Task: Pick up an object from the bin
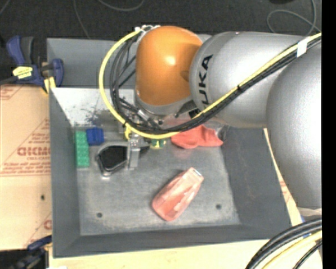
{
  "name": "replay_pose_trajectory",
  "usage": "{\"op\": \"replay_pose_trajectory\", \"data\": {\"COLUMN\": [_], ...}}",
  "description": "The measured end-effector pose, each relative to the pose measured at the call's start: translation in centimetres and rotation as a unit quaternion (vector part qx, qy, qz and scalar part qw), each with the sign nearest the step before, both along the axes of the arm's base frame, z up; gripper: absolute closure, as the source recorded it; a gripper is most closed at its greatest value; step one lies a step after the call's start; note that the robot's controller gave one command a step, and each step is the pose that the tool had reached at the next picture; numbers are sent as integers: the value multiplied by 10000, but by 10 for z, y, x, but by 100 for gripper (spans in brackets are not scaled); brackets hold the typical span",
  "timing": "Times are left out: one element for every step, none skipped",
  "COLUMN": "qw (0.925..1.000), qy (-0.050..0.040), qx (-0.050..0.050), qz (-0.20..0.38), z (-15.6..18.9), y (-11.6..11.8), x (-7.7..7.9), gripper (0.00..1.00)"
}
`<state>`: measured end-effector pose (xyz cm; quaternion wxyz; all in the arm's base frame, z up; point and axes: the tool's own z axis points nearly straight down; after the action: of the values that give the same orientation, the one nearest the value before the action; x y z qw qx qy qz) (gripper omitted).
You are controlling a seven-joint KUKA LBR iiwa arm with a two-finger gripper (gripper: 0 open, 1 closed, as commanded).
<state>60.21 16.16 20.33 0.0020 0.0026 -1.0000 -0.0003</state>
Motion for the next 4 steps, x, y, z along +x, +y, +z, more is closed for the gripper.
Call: {"op": "replay_pose_trajectory", "data": {"qw": [10000,9993,9996,9999], "qy": [-37,-66,-73,-96], "qx": [6,6,15,36], "qz": [-15,374,285,50], "z": [5,-22,-81,-130], "y": [-1,-2,6,-5], "x": [1,7,14,15], "gripper": [0,0,0,100]}}
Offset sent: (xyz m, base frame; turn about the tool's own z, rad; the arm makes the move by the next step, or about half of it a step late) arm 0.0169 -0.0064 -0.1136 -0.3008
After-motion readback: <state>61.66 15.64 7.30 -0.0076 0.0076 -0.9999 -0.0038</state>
